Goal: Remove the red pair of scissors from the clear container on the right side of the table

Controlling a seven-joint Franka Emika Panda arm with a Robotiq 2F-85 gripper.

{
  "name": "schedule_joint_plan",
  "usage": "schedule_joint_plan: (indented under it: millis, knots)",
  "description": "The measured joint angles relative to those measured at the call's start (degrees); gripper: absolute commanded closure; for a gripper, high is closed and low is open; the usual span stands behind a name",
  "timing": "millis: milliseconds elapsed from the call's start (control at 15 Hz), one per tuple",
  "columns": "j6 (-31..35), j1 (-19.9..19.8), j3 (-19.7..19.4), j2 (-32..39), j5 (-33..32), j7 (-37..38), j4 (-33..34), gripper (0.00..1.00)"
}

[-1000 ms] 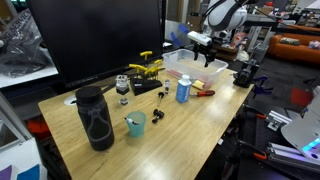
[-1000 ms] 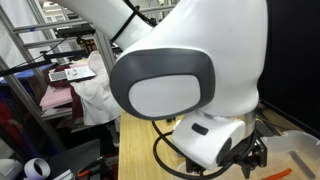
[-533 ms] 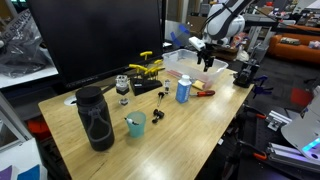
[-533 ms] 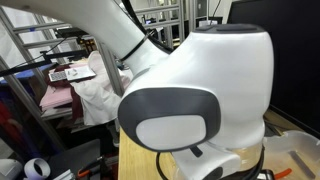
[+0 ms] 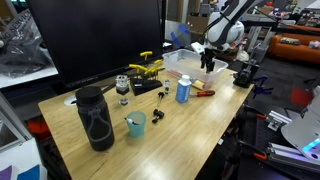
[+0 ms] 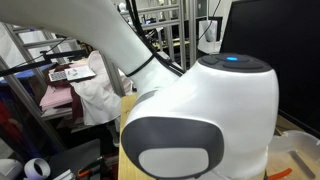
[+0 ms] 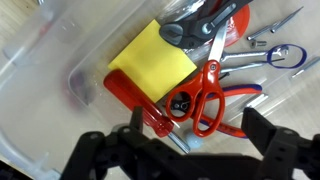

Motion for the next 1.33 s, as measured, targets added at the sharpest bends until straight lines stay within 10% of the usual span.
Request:
schedule_joint_plan:
  millis: [1333]
  knots:
    - [0.9,-1.0,1.3,7.5,11.3,-0.6,1.8,0.0]
